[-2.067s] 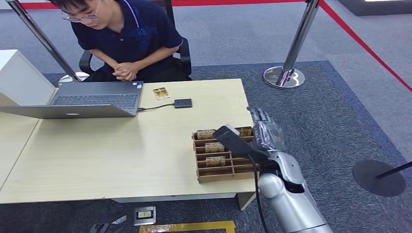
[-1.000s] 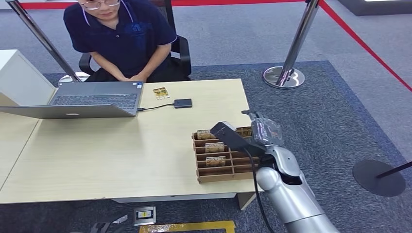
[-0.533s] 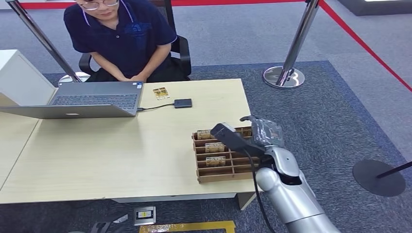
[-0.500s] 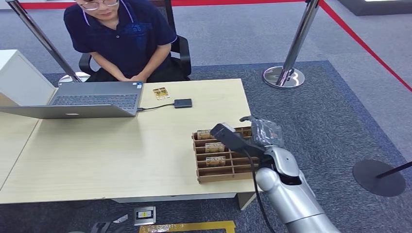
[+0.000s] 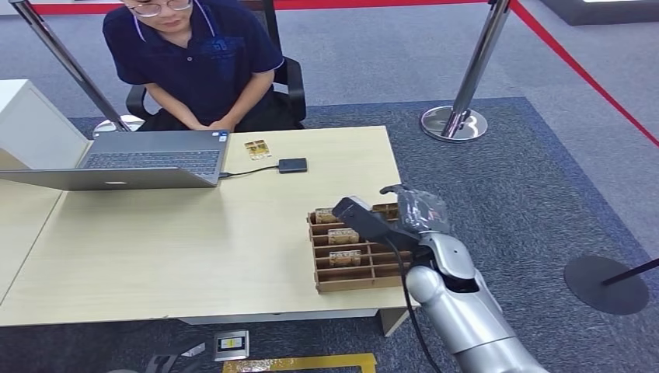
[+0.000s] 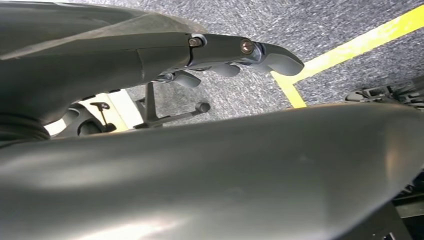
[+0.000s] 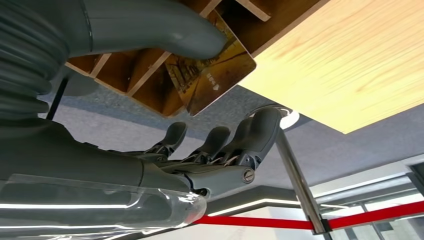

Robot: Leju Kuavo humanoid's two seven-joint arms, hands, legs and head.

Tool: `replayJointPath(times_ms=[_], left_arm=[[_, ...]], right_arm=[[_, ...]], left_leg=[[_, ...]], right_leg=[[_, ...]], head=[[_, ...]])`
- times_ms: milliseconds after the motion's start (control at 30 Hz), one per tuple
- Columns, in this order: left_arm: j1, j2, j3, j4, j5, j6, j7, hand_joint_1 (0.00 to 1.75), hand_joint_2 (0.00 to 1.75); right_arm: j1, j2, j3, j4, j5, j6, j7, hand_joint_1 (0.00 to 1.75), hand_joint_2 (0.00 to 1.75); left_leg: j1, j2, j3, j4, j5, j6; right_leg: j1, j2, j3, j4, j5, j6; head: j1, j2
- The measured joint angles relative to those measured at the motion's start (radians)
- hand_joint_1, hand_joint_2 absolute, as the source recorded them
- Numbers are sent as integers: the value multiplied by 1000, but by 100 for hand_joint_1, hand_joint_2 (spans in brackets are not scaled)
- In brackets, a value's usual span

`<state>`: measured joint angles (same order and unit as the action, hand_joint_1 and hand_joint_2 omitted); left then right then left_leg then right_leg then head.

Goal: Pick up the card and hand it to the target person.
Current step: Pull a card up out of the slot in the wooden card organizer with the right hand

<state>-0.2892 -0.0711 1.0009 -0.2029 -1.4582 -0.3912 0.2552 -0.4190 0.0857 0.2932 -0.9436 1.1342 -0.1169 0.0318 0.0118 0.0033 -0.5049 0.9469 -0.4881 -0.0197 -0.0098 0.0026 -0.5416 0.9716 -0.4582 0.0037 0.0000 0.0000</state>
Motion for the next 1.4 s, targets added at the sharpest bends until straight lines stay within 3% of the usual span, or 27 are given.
replayJointPath(times_ms=[933,1400], left_arm=[[3,2,-2,-1,2,1,-4,0,0],[17,5,6,-2,13,8,-15,0,0]], right_arm=[[13,-4,0,-16,-2,1,3,124,175],[-10,8,19,-5,-12,18,-19,135,175]], left_leg=[[0,0,0,0,0,0],[0,2,0,0,0,0]], right_leg=[[0,0,0,0,0,0],[0,2,0,0,0,0]], head=[[0,0],[0,0]])
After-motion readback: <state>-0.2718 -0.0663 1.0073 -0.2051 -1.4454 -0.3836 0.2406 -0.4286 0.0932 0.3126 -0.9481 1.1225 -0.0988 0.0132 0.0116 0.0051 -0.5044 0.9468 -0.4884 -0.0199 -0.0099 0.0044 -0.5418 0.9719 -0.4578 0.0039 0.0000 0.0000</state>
